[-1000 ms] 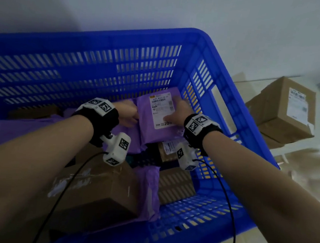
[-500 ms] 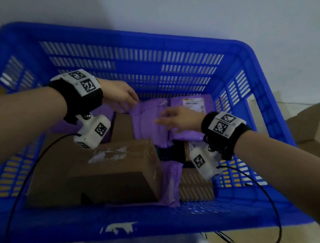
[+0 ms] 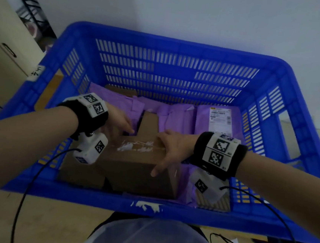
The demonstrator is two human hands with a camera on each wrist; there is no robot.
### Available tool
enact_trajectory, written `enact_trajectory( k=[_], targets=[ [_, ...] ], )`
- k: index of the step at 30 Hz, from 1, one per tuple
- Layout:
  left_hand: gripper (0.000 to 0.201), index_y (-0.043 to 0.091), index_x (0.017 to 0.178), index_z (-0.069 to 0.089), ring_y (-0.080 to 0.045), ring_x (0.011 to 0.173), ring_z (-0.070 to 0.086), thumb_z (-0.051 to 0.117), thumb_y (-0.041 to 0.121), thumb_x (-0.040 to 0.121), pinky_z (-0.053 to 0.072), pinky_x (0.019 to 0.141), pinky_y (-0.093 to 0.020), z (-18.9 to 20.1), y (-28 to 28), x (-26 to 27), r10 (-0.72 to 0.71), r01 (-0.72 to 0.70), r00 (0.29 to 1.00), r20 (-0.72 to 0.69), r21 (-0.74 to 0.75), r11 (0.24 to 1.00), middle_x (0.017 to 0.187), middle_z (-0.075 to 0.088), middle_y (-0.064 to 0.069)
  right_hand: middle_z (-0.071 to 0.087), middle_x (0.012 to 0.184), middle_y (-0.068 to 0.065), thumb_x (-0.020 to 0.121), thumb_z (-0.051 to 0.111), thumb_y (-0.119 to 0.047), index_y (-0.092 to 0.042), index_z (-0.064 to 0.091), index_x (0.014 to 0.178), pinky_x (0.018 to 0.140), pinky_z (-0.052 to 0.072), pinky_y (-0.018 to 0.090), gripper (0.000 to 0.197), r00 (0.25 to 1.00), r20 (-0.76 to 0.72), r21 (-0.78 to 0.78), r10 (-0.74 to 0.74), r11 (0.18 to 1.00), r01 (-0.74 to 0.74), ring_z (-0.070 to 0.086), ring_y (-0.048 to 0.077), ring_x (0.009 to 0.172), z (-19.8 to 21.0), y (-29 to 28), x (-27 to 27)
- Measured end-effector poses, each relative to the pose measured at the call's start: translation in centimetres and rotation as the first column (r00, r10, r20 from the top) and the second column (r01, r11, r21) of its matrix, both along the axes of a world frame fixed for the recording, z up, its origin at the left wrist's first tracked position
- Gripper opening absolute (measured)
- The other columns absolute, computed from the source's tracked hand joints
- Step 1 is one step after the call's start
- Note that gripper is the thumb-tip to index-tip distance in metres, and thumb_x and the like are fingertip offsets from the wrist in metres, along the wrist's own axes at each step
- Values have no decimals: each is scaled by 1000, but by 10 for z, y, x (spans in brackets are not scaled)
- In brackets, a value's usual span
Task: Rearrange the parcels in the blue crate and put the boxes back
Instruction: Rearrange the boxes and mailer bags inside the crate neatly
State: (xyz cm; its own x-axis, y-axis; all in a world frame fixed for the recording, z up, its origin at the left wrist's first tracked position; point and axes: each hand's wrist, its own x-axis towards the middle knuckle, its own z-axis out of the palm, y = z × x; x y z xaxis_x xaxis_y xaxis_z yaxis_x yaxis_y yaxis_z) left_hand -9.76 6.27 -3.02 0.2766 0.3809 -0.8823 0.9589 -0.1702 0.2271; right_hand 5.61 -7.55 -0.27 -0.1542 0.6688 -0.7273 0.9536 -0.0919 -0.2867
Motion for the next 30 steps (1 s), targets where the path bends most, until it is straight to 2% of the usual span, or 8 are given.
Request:
enact_trajectory(
  k=[7, 11, 15, 18, 20, 24, 27, 30],
  targets=[
    [23, 12, 110, 60, -29, 92, 62, 52, 29, 95, 51, 54, -27, 2, 14, 1, 0, 0, 997, 73, 5, 1000, 103, 63, -11, 57, 120, -2, 71, 80, -35, -12, 43, 131, 74, 41, 11, 74, 975, -150, 105, -164, 978, 181, 51, 10, 97, 10, 5, 16],
    [24, 12, 104, 65, -23, 77, 52, 54, 31, 94, 43, 54, -26, 21, 39, 3, 67, -89, 974, 217, 90, 992, 90, 60, -7, 52, 130, -1, 68, 79, -44, -17, 38, 139, 92, 41, 22, 86, 919, -202, 88, -339, 928, 362, 51, 12, 107, 14, 19, 51],
    [46, 0, 111, 60, -29, 76, 57, 48, 42, 95, 49, 75, -41, 34, 56, 15, 356, -386, 818, 451, -28, 922, 90, 61, -14, 45, 135, 2, 74, 76, -38, -18, 35, 143, 93, 45, 30, 83, 757, -366, -5, -542, 814, 580, 50, 21, 118, 17, 27, 79],
    [45, 11, 104, 53, -22, 70, 46, 43, 54, 93, 42, 67, -35, 37, 66, 20, 551, -560, 653, 519, -159, 813, 90, 52, -6, 47, 134, 2, 76, 75, -37, -19, 37, 142, 93, 48, 34, 78, 615, -457, -66, -642, 714, 697, 51, 21, 117, 14, 31, 90],
    [54, 15, 103, 53, -19, 65, 41, 34, 64, 91, 34, 61, -30, 38, 71, 19, 574, -570, 632, 521, -190, 799, 87, 49, -6, 52, 132, 2, 71, 77, -40, -23, 46, 135, 97, 48, 36, 73, 499, -520, -136, -694, 644, 753, 54, 20, 115, 6, 33, 95],
    [68, 11, 130, 50, -24, 89, 58, 35, 65, 91, 45, 71, -34, 34, 75, 14, 557, -579, 624, 548, -156, 801, 119, 53, -9, 64, 97, 4, 83, 65, -35, -19, 64, 104, 80, 46, 34, 26, 278, -610, -277, -742, 528, 802, 57, 20, 82, -2, 32, 97],
    [50, 15, 113, 58, -19, 74, 53, 41, 57, 93, 44, 66, -32, 32, 69, 10, 541, -576, 599, 590, -152, 803, 102, 57, -5, 54, 86, 8, 80, 64, -45, -13, 59, 101, 87, 49, 45, 39, 139, -594, -412, -792, 449, 793, 53, 23, 75, -5, 34, 100],
    [41, 19, 91, 61, -16, 69, 53, 51, 58, 86, 48, 56, -26, 36, 67, 3, 576, -584, 533, 620, -224, 781, 85, 59, 0, 52, 102, 13, 85, 55, -52, -12, 49, 124, 73, 55, 49, 57, 20, -591, -520, -807, 400, 755, 56, 32, 88, -7, 38, 105]
  ],
)
